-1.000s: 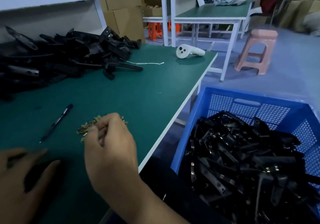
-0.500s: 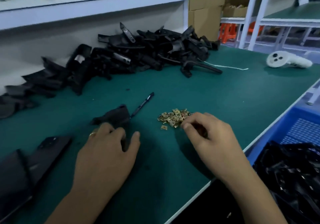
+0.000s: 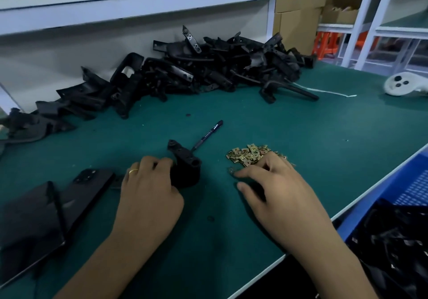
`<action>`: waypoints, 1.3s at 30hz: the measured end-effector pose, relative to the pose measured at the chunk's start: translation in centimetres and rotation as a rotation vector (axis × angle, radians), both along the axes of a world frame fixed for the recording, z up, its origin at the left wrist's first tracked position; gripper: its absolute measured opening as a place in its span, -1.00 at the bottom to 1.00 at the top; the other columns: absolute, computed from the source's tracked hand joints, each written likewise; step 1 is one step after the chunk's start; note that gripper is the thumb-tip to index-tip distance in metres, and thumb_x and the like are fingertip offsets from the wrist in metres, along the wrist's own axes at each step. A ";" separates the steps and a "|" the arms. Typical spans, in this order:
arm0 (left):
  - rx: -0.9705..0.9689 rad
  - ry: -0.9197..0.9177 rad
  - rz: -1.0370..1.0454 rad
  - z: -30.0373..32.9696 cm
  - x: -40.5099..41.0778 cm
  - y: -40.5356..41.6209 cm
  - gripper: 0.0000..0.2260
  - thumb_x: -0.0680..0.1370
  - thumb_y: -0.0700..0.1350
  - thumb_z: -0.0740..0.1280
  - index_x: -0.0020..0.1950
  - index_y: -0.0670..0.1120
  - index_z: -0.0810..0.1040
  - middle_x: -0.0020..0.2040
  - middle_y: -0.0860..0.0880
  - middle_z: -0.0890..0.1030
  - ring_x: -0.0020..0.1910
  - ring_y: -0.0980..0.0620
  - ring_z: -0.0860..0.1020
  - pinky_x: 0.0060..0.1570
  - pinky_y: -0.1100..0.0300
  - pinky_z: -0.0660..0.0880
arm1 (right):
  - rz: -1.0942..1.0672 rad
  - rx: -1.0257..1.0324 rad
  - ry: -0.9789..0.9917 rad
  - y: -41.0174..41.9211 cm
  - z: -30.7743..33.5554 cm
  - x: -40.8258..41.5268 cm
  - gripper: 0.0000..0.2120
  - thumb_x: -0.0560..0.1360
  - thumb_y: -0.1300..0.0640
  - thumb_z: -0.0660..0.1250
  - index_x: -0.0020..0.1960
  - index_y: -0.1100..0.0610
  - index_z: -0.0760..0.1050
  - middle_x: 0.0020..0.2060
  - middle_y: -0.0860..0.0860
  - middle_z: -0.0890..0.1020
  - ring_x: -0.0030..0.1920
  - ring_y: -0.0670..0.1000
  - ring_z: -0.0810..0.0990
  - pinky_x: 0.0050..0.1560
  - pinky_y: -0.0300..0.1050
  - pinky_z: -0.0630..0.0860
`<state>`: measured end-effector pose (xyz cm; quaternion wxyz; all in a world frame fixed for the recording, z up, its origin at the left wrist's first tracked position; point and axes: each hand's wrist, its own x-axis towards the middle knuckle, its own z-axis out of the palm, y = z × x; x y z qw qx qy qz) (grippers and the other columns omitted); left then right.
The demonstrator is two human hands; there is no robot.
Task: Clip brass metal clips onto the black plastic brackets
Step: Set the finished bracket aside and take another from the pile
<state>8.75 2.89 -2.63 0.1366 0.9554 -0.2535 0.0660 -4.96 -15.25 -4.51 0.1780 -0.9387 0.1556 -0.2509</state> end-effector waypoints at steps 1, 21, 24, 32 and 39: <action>-0.050 0.034 -0.010 0.0 0.0 -0.1 -0.62 0.51 -0.17 0.31 0.34 -0.12 0.52 0.25 -0.08 0.48 0.25 -0.11 0.40 0.40 -0.10 0.34 | -0.001 0.001 -0.006 0.0 0.0 0.0 -0.84 0.58 -0.07 0.37 0.13 -0.12 0.64 -0.02 -0.16 0.44 0.02 -0.09 0.42 -0.04 -0.11 0.49; -0.320 0.094 -0.255 -0.8 -0.1 -0.9 -0.59 0.36 0.39 0.20 0.03 0.16 0.46 0.04 0.21 0.46 0.09 0.18 0.31 0.45 -0.10 0.32 | 0.149 -0.050 0.008 -0.5 -0.2 0.4 -0.94 0.55 -0.06 0.40 0.01 -0.18 0.56 0.08 -0.24 0.49 0.11 -0.05 0.39 0.14 -0.08 0.29; -0.294 0.124 -0.322 -0.8 0.0 -0.9 -0.64 0.38 0.34 0.24 0.05 0.17 0.43 0.07 0.24 0.44 0.19 0.09 0.39 0.38 0.18 0.27 | 0.189 -0.002 0.009 -0.6 -0.2 0.3 -0.88 0.53 0.01 0.43 -0.04 -0.17 0.50 0.07 -0.27 0.50 0.13 -0.06 0.40 0.16 -0.07 0.29; -0.277 0.101 -0.373 -1.0 0.2 -0.8 -0.62 0.40 0.37 0.24 0.10 0.21 0.44 0.09 0.26 0.44 0.18 0.09 0.40 0.23 0.19 0.36 | 0.170 -0.069 0.052 -0.3 -0.1 0.3 -0.74 0.59 0.04 0.37 0.19 -0.28 0.51 0.30 -0.22 0.42 0.28 -0.04 0.33 0.25 0.00 0.25; -0.256 0.063 -0.399 -0.9 0.1 -0.7 -0.46 0.41 0.38 0.26 0.23 0.06 0.53 0.18 0.23 0.46 0.28 0.13 0.41 0.43 0.43 0.09 | 0.165 -0.047 0.025 -0.7 -0.4 0.6 -0.84 0.56 0.02 0.41 -0.01 -0.18 0.44 0.12 -0.30 0.46 0.22 -0.09 0.35 0.14 -0.13 0.13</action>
